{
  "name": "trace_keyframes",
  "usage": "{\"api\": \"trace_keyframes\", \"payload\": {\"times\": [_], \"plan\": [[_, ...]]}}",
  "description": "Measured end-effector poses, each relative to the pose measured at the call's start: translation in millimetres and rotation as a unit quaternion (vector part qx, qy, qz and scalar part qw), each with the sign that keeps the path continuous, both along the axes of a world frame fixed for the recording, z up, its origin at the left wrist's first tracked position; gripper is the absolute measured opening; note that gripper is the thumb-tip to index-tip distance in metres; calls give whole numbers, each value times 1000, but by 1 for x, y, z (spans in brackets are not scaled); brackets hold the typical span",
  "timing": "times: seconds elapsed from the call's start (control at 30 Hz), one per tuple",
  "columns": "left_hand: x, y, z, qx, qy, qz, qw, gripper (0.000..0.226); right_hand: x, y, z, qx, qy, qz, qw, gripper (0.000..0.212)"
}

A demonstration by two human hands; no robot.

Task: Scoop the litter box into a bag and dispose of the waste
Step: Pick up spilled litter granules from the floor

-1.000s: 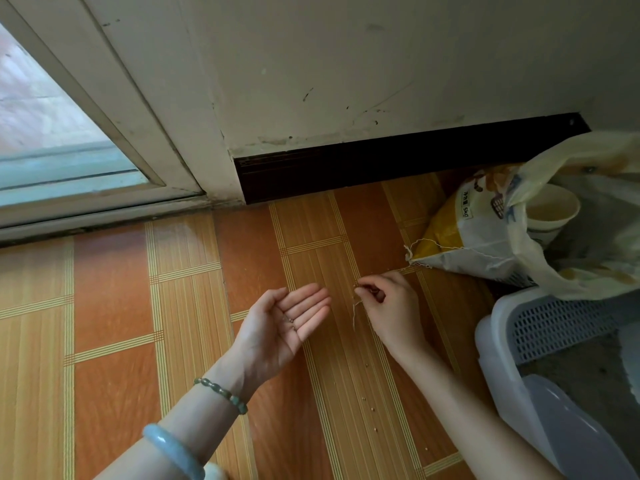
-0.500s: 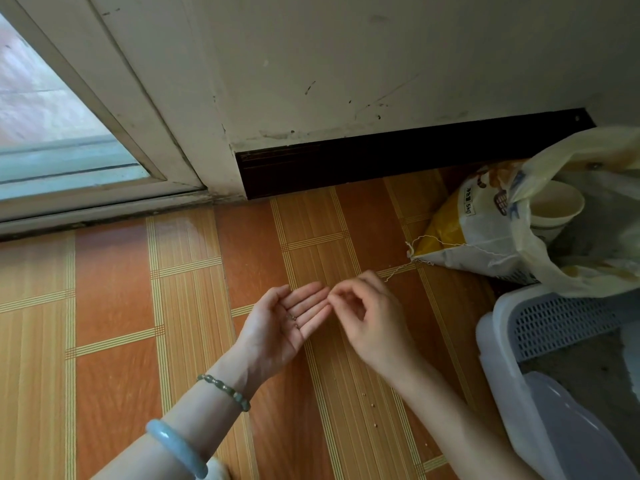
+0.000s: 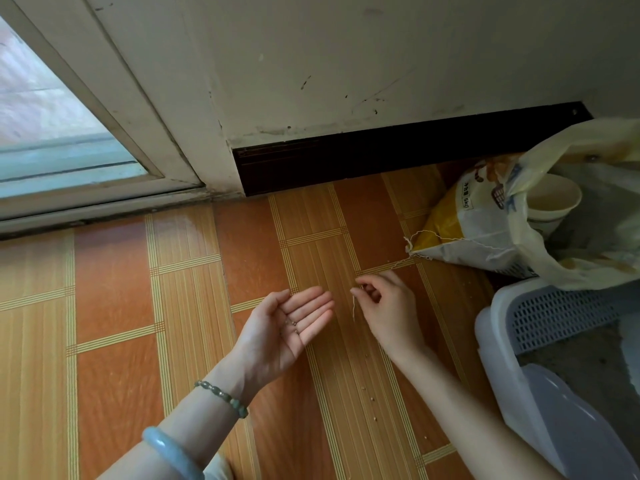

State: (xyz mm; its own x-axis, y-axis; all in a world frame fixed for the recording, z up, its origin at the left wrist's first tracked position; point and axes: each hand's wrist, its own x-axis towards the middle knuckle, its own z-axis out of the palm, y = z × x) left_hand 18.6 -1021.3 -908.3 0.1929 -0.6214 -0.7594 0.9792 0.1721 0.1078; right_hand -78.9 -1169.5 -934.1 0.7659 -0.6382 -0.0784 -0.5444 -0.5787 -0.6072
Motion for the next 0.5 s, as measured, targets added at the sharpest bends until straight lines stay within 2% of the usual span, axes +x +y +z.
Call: {"api": "trace_keyframes", "payload": {"times": [0.27, 0.4, 0.5], "plan": [[-1, 0, -2, 11, 2, 1, 1000, 46, 6, 4, 2, -36, 42, 61, 997, 7], [-2, -3, -4, 25, 5, -3, 1000, 43, 6, 17, 25, 14, -21, 105, 994, 7], [-6, -4, -4, 23, 9, -11, 1000, 44, 5, 40, 46, 79, -55, 159, 983, 15]]}}
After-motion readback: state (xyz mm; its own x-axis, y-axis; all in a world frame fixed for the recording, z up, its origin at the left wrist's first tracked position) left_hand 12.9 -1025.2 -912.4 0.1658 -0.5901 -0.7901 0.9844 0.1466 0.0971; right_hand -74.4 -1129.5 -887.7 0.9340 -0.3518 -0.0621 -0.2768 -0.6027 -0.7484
